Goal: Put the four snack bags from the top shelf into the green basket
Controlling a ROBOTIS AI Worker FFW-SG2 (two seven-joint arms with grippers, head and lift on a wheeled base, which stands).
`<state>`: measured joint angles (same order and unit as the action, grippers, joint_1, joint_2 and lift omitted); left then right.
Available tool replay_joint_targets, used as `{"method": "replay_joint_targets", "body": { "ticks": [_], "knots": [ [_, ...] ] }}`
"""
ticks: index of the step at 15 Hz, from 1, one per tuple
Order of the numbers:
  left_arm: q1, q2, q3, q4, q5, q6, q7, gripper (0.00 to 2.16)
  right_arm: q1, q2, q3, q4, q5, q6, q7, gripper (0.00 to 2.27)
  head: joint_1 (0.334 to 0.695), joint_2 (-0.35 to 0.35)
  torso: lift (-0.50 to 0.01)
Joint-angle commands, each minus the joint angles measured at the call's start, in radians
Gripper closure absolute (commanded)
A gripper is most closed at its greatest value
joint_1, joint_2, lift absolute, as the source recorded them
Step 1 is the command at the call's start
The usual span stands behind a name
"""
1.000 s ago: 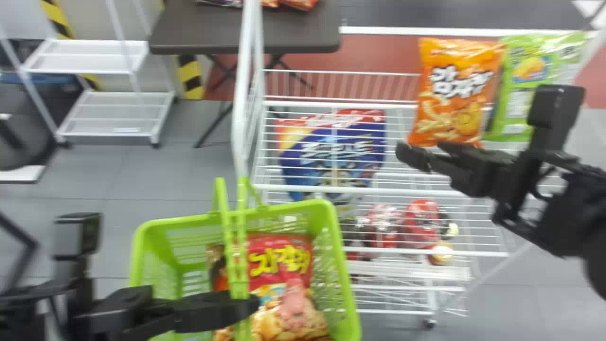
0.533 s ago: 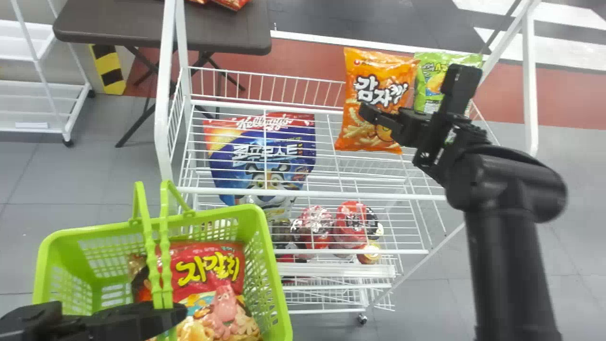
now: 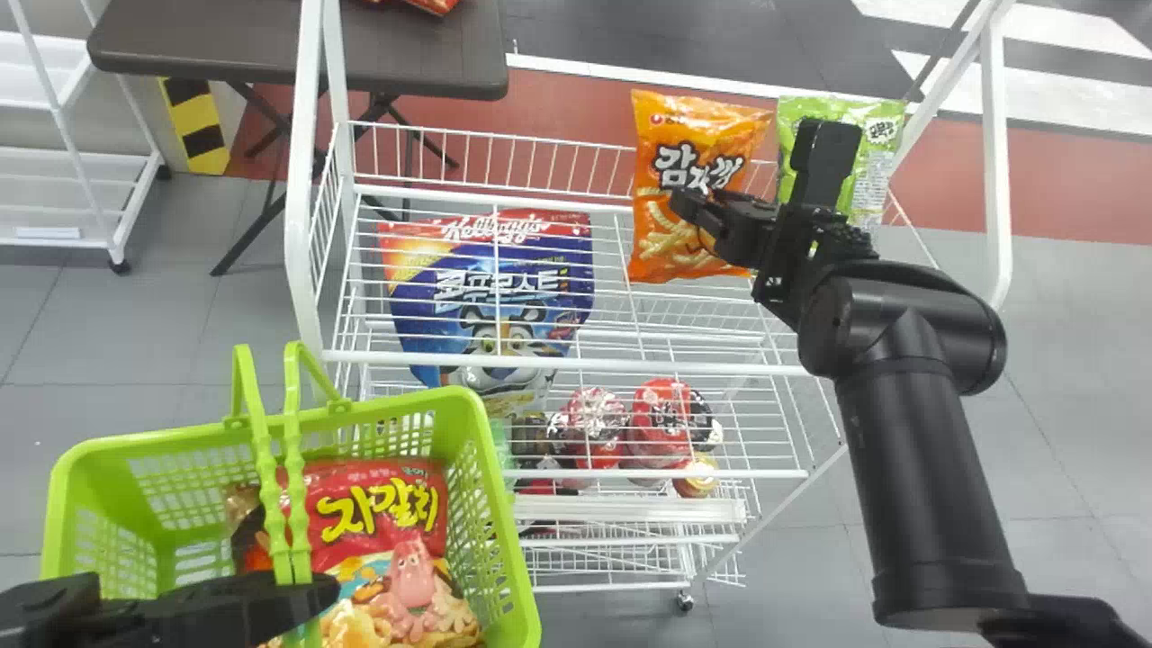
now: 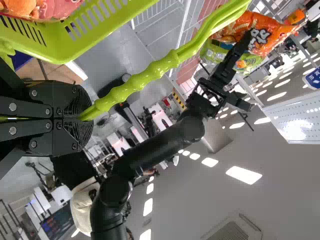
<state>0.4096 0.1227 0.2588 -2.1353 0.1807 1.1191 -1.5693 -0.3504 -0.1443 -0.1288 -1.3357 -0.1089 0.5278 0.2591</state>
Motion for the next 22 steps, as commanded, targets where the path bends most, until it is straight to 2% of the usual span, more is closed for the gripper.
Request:
{"method": "replay_joint_targets", "body": {
  "ticks": [1,4,7,9,12,15,17,20,22],
  "knots": [
    [0.000,0.000,0.000,0.000,0.002,0.000,-0.011,2.15,0.024,0.000,-0.009,-0.054,-0.012,0.021,0.000,2.26,0.695,-0.220,-0.004],
    [0.003,0.000,0.002,0.000,0.003,0.000,-0.011,2.15,0.099,-0.005,-0.043,-0.209,-0.083,0.119,0.003,2.26,0.695,-0.225,-0.004],
    [0.002,0.000,0.004,0.000,0.005,-0.003,-0.011,2.15,0.281,-0.005,-0.080,-0.536,-0.196,0.266,0.000,2.26,0.695,-0.228,-0.004],
    [0.000,-0.003,0.004,-0.001,0.003,0.000,-0.011,2.15,0.387,-0.003,-0.109,-0.754,-0.308,0.459,-0.007,2.26,0.695,-0.221,-0.004],
    [-0.002,-0.003,0.004,-0.001,0.003,0.000,-0.011,2.15,0.492,-0.003,-0.140,-0.970,-0.434,0.680,-0.012,2.26,0.695,-0.185,-0.004],
    [-0.005,-0.006,-0.001,-0.001,0.003,0.000,-0.011,2.15,0.542,-0.003,-0.149,-1.094,-0.600,0.938,-0.020,2.26,0.695,-0.144,-0.004],
    [-0.006,-0.008,-0.003,-0.003,0.003,0.000,-0.011,2.15,0.550,0.000,-0.129,-1.119,-0.687,1.036,-0.044,2.26,0.695,-0.080,-0.004],
    [-0.008,-0.009,-0.009,-0.006,0.003,0.000,-0.011,2.15,0.536,0.005,-0.025,-1.119,-0.690,1.044,-0.080,2.26,0.695,-0.015,-0.004],
    [-0.012,-0.011,-0.015,-0.008,0.003,0.000,-0.011,2.15,0.522,0.008,0.084,-1.059,-0.655,1.044,-0.093,2.26,0.695,0.046,-0.004]
  ]
}}
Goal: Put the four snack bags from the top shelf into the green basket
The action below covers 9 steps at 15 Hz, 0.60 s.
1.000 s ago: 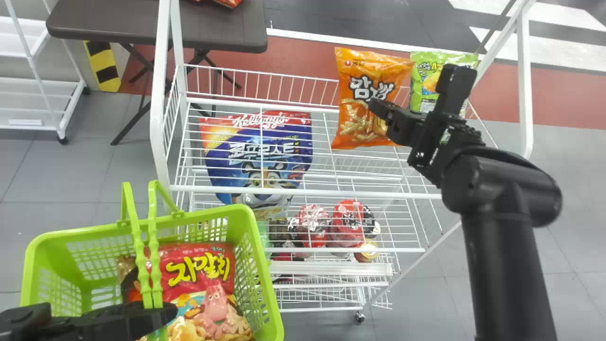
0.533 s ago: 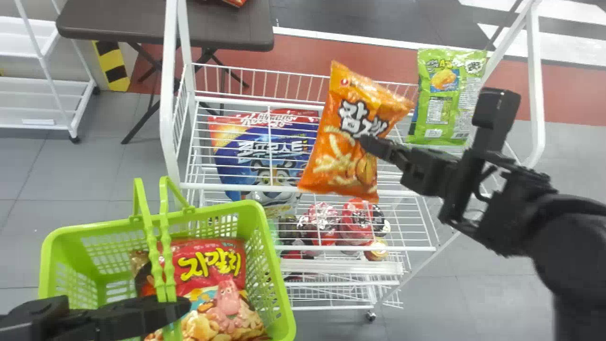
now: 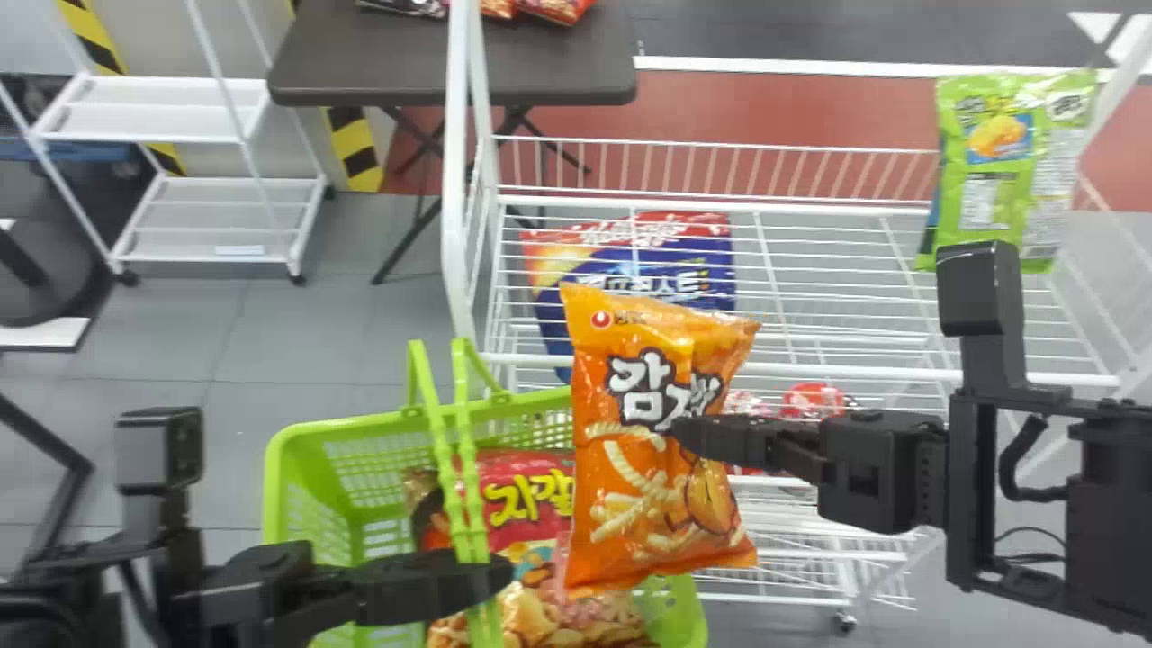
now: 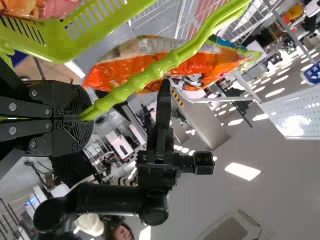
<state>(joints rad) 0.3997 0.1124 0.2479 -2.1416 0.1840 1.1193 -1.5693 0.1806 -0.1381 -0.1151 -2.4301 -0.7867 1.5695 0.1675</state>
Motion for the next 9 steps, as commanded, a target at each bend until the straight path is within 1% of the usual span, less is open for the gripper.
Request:
{"method": "replay_joint_targets", "body": {
  "ticks": [1,2,3,4,7,9],
  "knots": [
    [-0.004,-0.002,-0.009,-0.001,0.000,0.000,-0.011,2.15,-0.021,0.014,0.126,0.082,0.043,-0.021,-0.005,2.26,0.695,0.066,-0.004],
    [-0.007,-0.003,-0.016,-0.003,0.000,0.000,-0.011,2.15,-0.030,0.025,0.175,0.128,0.052,-0.055,-0.008,2.26,0.695,0.092,-0.004],
    [-0.009,-0.003,-0.021,-0.003,-0.001,0.000,-0.011,2.15,-0.041,0.028,0.222,0.167,0.064,-0.098,-0.019,2.26,0.695,0.120,-0.004],
    [-0.009,-0.005,-0.024,-0.004,-0.001,0.000,-0.011,2.15,-0.055,0.028,0.276,0.217,0.069,-0.159,-0.022,2.26,0.695,0.171,-0.004],
    [-0.012,-0.005,-0.036,-0.004,-0.001,0.000,-0.011,2.15,-0.108,0.028,0.403,0.348,0.069,-0.312,-0.045,2.26,0.695,0.235,-0.004],
    [-0.012,-0.005,-0.045,-0.006,-0.001,0.000,-0.011,2.15,-0.156,0.029,0.472,0.431,0.067,-0.325,-0.065,2.26,0.695,0.279,-0.004]
  ]
}}
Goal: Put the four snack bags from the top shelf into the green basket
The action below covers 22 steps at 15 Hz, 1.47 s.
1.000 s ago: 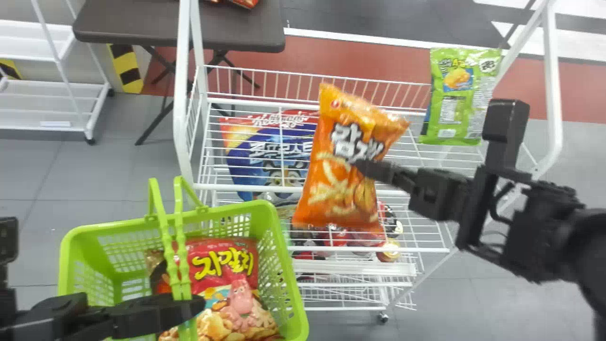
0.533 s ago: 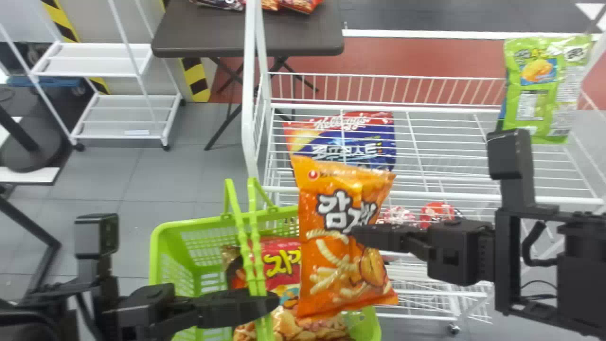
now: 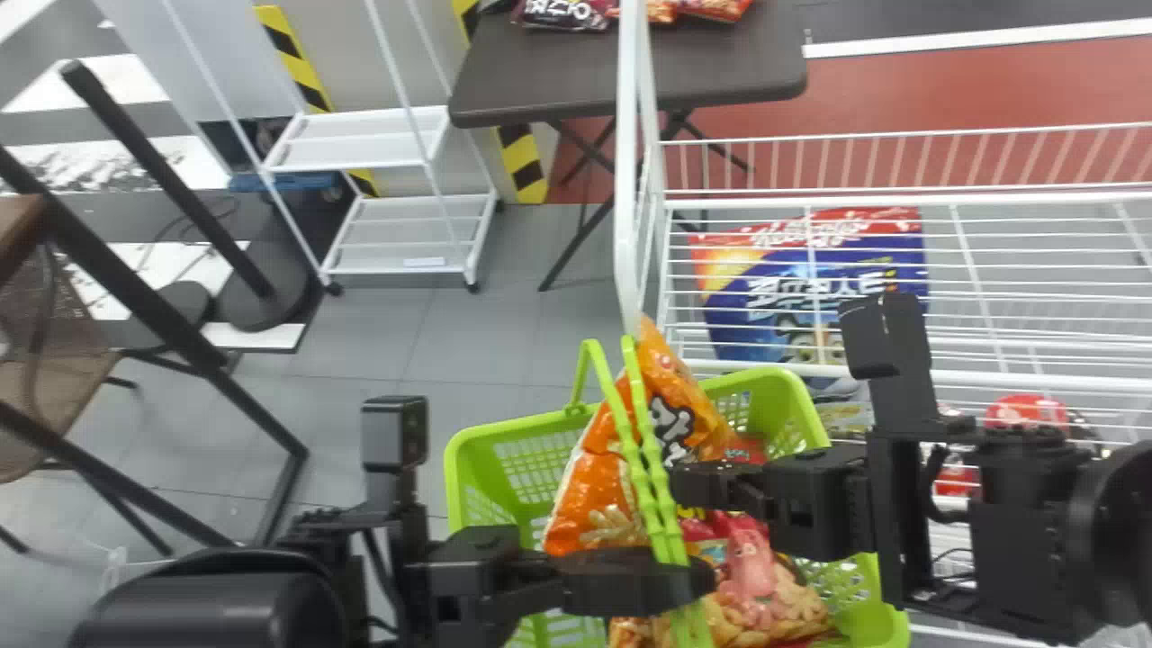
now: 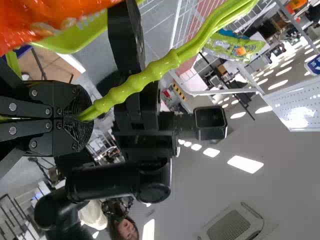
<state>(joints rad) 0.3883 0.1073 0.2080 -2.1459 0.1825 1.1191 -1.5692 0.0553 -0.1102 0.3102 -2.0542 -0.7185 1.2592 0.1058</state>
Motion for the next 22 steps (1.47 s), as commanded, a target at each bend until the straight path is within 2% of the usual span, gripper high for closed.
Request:
{"method": "replay_joint_targets", "body": {
  "ticks": [1,4,5,6,7,10,11,14,16,18,19,20,22],
  "knots": [
    [-0.002,0.003,-0.010,-0.002,0.000,0.000,-0.011,2.15,-0.052,0.007,0.078,0.092,-0.001,-0.014,-0.012,2.26,0.695,0.312,-0.004],
    [-0.003,0.008,-0.010,-0.002,0.002,0.003,-0.011,2.15,-0.112,0.018,0.142,0.189,-0.013,0.007,-0.015,2.21,0.695,0.350,-0.004],
    [-0.003,0.011,-0.010,-0.002,0.002,0.003,-0.011,2.15,-0.133,0.018,0.147,0.198,-0.013,0.081,-0.015,1.80,0.695,0.350,-0.004],
    [-0.005,0.012,-0.009,0.000,0.003,0.003,-0.011,2.15,-0.144,0.017,0.141,0.197,-0.015,0.167,-0.015,1.02,0.695,0.350,-0.004],
    [-0.008,0.015,-0.007,0.003,0.003,0.003,-0.011,2.15,-0.144,0.012,0.121,0.187,-0.016,0.274,-0.015,0.00,0.695,0.350,-0.004],
    [-0.011,0.022,-0.006,0.006,0.005,0.003,-0.011,2.15,-0.118,-0.005,-0.008,0.052,-0.019,0.313,-0.012,0.05,0.695,0.350,-0.004],
    [-0.011,0.022,-0.006,0.008,0.005,0.003,-0.011,2.15,-0.098,-0.023,-0.080,-0.014,-0.021,0.313,-0.006,0.07,0.695,0.346,-0.004],
    [-0.013,0.025,-0.002,0.009,0.006,0.003,-0.011,2.15,-0.043,-0.066,-0.339,-0.135,-0.068,0.313,0.026,0.07,0.695,0.209,-0.004],
    [-0.013,0.025,-0.001,0.009,0.006,0.003,-0.011,2.15,-0.052,-0.089,-0.507,-0.144,-0.048,0.313,0.038,0.07,0.695,0.116,-0.004],
    [-0.011,0.023,-0.001,0.011,0.006,0.003,-0.011,2.15,-0.078,-0.132,-0.557,-0.064,0.067,0.268,0.038,0.07,0.695,0.012,-0.004],
    [-0.011,0.023,-0.001,0.011,0.006,0.003,-0.011,2.15,-0.104,-0.147,-0.563,-0.001,0.159,0.158,0.040,0.07,0.695,-0.104,-0.004],
    [-0.009,0.023,-0.001,0.011,0.005,0.003,-0.011,2.15,-0.133,-0.149,-0.565,0.078,0.238,0.038,0.049,0.06,0.695,-0.147,-0.004],
    [-0.008,0.022,-0.001,0.014,0.003,0.003,-0.011,2.15,-0.193,-0.151,-0.579,0.226,0.317,-0.155,0.066,0.06,0.695,-0.231,-0.004]
  ]
}}
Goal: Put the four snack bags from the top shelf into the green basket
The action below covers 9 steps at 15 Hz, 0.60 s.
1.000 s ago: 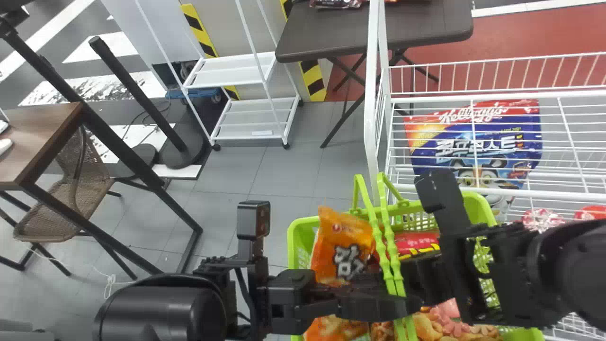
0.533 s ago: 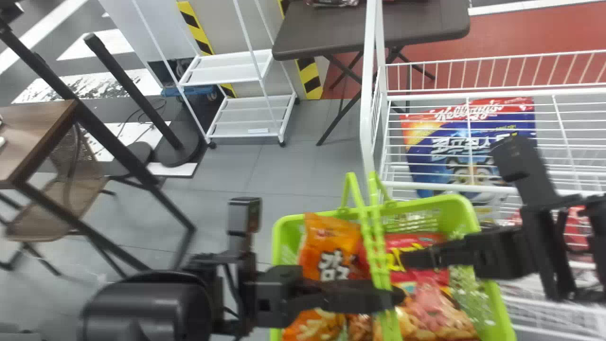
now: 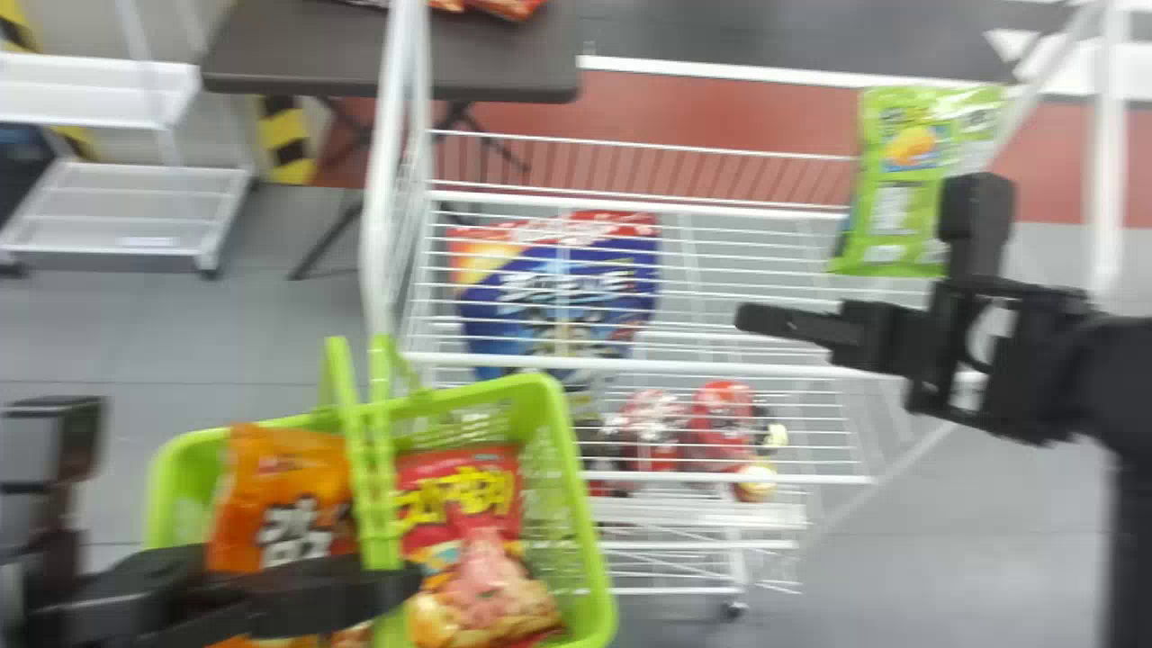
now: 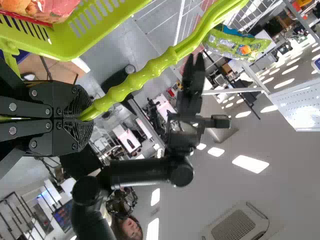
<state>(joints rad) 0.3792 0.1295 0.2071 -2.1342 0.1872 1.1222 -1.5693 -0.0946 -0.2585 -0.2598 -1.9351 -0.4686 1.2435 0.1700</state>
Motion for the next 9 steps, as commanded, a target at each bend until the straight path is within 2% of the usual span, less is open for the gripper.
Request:
{"method": "replay_joint_targets", "body": {
  "ticks": [1,5,9],
  "knots": [
    [0.001,-0.004,0.001,0.005,-0.003,0.000,-0.011,2.15,-0.080,-0.002,-0.009,0.182,0.116,-0.229,0.003,0.06,0.695,-0.280,-0.004],
    [0.001,-0.008,0.005,0.017,-0.006,-0.003,-0.011,2.15,-0.261,-0.001,0.031,0.489,0.304,-0.447,0.003,0.06,0.695,-0.349,-0.004],
    [-0.003,-0.010,0.015,0.050,-0.008,-0.009,-0.011,2.15,-0.456,0.013,0.076,0.840,0.502,-0.661,-0.017,0.06,0.695,-0.350,-0.004]
  ]
}}
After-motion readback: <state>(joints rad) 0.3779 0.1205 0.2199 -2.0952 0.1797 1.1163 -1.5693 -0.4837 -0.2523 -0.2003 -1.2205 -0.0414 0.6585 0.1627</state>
